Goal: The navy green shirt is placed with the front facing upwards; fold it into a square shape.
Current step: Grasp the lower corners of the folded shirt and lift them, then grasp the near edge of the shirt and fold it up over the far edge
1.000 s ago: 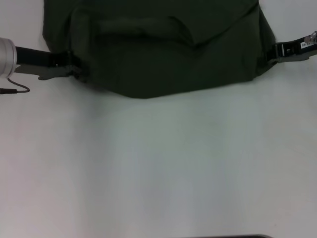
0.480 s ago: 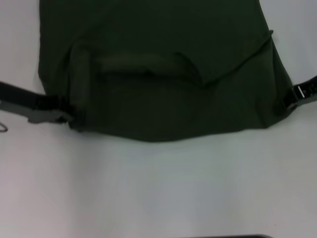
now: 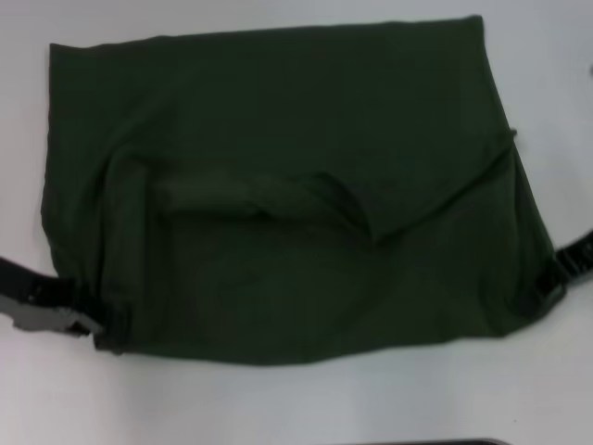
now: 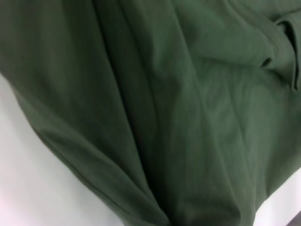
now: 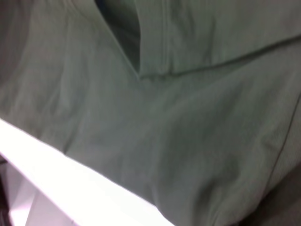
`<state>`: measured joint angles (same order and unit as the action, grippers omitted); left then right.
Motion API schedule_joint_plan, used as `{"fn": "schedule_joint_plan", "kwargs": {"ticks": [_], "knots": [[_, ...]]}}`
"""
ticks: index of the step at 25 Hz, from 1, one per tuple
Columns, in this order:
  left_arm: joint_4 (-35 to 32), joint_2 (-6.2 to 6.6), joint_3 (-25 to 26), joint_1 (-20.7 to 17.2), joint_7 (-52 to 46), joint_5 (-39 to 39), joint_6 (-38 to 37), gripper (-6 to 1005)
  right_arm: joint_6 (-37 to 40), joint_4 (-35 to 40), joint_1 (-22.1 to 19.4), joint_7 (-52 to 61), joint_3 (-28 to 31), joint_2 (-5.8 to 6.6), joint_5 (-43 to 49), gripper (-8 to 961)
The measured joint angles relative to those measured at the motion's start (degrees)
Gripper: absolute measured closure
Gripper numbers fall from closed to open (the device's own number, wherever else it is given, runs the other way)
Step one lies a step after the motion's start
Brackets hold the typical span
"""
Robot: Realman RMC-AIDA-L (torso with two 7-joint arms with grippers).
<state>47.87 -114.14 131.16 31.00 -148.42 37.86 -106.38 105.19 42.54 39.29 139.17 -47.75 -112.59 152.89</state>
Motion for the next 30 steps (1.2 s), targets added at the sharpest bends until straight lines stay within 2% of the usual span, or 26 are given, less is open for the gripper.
{"fn": "schedule_joint_plan", "kwargs": {"ticks": [5, 9, 12, 16, 19, 23, 26, 30], "knots": [[0.0, -0.06, 0.2, -0.2, 0.0, -2.9, -2.2, 933, 4.0, 1.1, -2.2, -0.3, -0.2, -0.85, 1.1, 919], [0.2, -0.27, 0.3, -0.2, 0.5, -3.1, -3.0, 933, 4.4, 1.2, -2.9, -1.2, 0.6, -0.84, 0.2, 919], [1.9, -0.66, 3.2, 0.0, 2.6, -2.2, -5.0, 933, 4.6, 1.3, -2.3, -2.4, 1.4, -0.32, -1.5, 920], [4.5, -0.69, 9.4, 1.3, 4.2, -1.9, -7.9, 933, 4.8, 1.4, 0.3, -3.3, 3.7, 1.85, -4.9, 920], [5.5, 0.13, 12.5, 2.9, 3.4, -1.8, -7.9, 933, 4.8, 1.9, 2.4, -3.4, 6.1, 4.52, -7.9, 920], [5.3, 1.20, 13.7, 5.2, 0.8, -1.8, -4.8, 933, 3.6, 2.1, 5.0, -2.9, 10.1, 7.57, -10.7, 920], [5.2, 1.40, 13.7, 6.6, -1.0, -1.9, -1.1, 933, 1.6, 2.0, 6.2, -2.6, 12.1, 8.52, -11.6, 920], [5.1, 1.25, 13.6, 9.4, -3.4, -1.8, 6.1, 933, -2.9, 2.0, 7.3, -2.3, 13.4, 8.70, -12.0, 920]]}}
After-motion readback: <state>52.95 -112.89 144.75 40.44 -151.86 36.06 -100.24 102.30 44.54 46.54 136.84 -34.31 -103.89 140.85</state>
